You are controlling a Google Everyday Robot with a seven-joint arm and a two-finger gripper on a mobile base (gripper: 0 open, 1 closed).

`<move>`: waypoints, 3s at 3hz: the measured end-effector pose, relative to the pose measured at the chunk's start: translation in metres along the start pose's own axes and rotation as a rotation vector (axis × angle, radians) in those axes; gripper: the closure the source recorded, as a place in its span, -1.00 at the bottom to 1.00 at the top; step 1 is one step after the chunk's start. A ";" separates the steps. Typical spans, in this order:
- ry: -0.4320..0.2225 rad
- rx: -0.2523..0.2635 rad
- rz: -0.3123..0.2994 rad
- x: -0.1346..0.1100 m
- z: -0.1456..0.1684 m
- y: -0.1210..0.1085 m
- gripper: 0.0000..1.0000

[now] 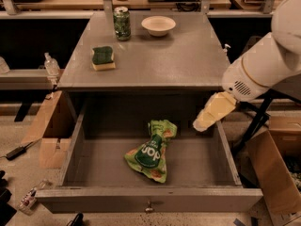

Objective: Pick green rice chip bag from top drawer and place on counter

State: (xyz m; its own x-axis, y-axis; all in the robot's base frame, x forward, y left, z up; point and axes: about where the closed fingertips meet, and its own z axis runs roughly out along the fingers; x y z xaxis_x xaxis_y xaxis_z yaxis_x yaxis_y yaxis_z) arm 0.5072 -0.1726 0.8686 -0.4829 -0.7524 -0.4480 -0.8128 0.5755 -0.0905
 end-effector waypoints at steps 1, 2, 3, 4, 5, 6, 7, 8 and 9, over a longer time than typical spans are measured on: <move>-0.009 0.012 0.102 -0.009 0.038 0.009 -1.00; 0.043 0.027 0.222 -0.008 0.067 0.025 -1.00; 0.040 0.028 0.239 -0.009 0.066 0.025 -1.00; 0.050 0.006 0.249 -0.011 0.095 0.033 -1.00; 0.063 -0.028 0.290 -0.011 0.145 0.041 -1.00; 0.071 -0.043 0.339 -0.013 0.182 0.045 -1.00; 0.060 -0.057 0.393 -0.015 0.207 0.044 -1.00; 0.058 -0.092 0.423 -0.015 0.228 0.050 -1.00; 0.078 -0.124 0.455 -0.014 0.245 0.056 -1.00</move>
Offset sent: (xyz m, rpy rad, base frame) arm 0.0025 0.0630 -0.0854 0.0029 0.1204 -0.3116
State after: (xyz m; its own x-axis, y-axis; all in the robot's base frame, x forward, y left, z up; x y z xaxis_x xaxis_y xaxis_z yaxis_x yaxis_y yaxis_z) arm 0.5485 -0.0516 0.6515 -0.8178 -0.4578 -0.3488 -0.5438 0.8131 0.2078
